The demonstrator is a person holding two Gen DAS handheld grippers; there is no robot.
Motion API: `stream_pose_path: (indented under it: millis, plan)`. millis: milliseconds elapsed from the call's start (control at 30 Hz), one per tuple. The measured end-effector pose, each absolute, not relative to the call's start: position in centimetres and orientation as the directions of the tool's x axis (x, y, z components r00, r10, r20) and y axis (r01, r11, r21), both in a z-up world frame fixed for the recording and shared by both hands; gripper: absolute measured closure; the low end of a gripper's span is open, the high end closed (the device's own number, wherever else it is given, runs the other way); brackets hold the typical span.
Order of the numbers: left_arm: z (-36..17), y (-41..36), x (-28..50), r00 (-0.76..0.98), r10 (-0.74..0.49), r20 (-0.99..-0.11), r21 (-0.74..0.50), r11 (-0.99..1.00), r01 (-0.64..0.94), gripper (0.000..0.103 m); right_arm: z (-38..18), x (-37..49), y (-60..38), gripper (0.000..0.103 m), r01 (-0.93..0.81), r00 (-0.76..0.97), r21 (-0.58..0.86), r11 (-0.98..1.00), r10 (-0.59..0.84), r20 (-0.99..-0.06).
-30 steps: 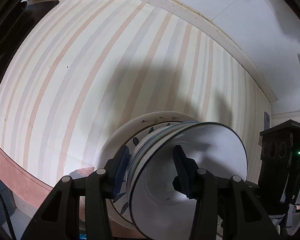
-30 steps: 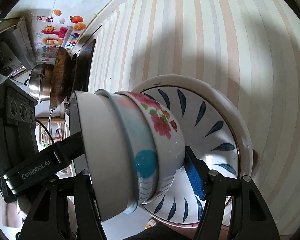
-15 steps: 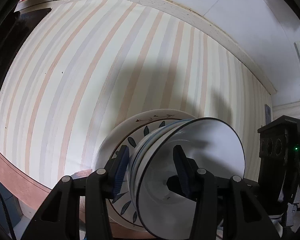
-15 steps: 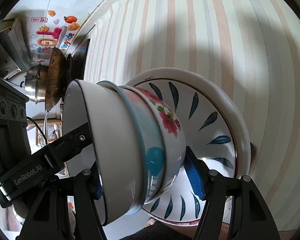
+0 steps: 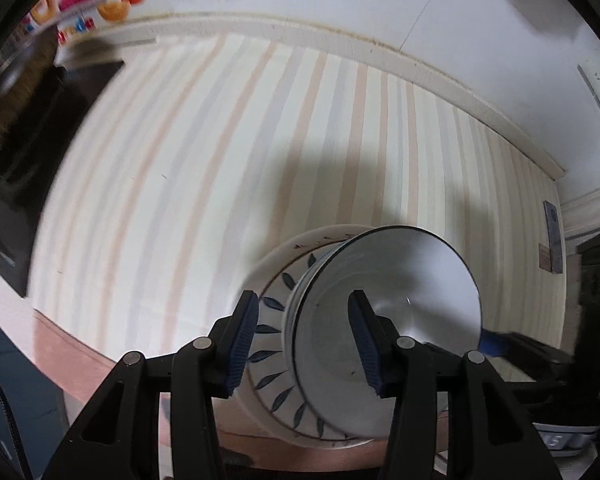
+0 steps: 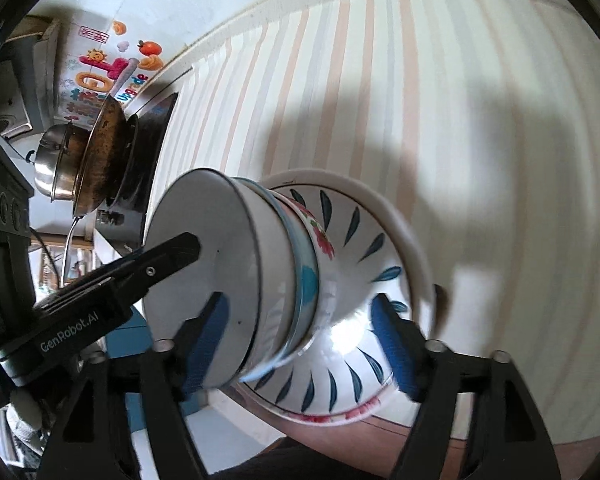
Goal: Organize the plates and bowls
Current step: 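Lower the bowl stack onto the blue-striped plate and open both tools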
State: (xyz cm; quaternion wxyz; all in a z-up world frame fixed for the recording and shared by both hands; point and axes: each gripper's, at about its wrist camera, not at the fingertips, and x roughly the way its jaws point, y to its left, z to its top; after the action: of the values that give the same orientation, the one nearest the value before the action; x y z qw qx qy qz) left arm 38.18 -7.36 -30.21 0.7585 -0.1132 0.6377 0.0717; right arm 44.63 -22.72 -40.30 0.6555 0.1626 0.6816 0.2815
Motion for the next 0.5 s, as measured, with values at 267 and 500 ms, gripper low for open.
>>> stream_pose_path:
  millis: [267,500]
  plan:
    - [-26.3,-6.8,35.6,0.293,0.008,-0.956,-0.059,0.974,-0.220,0.016,-33.5,42.0,-24.4,0.006,-0.195,0.107,0.440,0.877,0.465,-0.879]
    - [-22.2,-6.1,33.4,0.392,0.011,-0.920,-0.055,0.986,-0.157,0.013,-28.4,38.4,-24.3,0.005,-0.155,0.262,0.336,0.929,0.366,-0.893]
